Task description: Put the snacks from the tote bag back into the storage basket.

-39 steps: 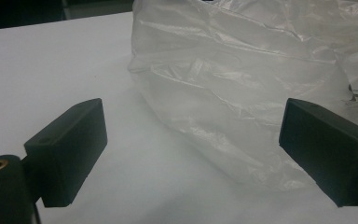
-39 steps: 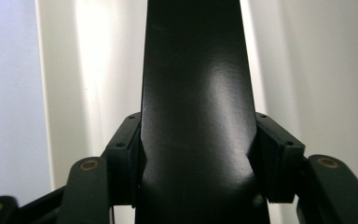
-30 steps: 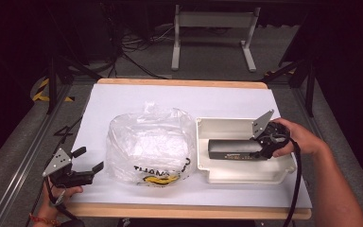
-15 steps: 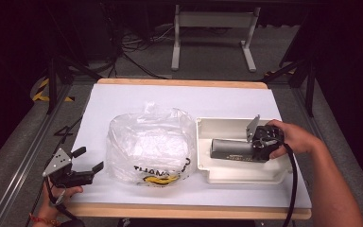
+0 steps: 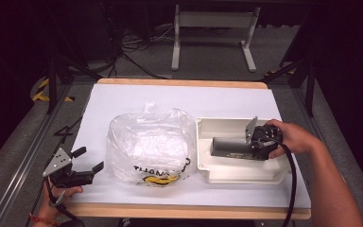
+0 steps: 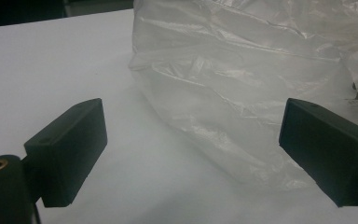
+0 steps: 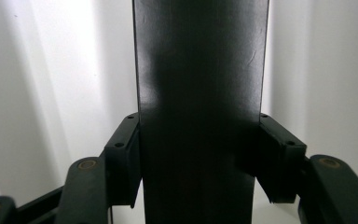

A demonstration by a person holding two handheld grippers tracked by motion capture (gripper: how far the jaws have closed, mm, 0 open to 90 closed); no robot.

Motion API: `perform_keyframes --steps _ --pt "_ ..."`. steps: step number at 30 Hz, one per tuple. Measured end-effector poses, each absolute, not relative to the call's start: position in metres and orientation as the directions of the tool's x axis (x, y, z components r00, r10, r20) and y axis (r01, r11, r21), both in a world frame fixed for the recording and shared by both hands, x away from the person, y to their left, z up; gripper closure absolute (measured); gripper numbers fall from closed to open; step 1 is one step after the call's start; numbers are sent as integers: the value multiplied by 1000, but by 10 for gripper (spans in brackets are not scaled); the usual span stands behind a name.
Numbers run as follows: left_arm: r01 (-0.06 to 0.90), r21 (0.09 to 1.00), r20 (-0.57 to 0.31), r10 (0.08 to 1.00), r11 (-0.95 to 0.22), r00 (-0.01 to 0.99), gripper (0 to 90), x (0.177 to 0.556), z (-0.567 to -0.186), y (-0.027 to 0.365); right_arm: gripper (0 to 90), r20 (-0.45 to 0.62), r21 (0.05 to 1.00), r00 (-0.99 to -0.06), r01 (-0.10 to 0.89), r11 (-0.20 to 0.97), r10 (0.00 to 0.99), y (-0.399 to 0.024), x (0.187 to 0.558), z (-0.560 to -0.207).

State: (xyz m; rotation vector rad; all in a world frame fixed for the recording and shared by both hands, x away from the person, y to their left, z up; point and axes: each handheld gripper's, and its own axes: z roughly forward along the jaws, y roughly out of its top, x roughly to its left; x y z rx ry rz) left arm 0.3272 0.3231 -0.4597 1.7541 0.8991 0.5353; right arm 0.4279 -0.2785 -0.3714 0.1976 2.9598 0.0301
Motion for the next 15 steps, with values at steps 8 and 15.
perform_keyframes --steps 8,15 --pt "316 933 -65 783 -172 618 86 327 -460 323 398 -182 32 -972 144 989 147 -281 429 -369" --pt "315 933 -65 784 -171 618 85 327 -460 323 396 -197 50 -967 153 987 160 -284 427 -366"
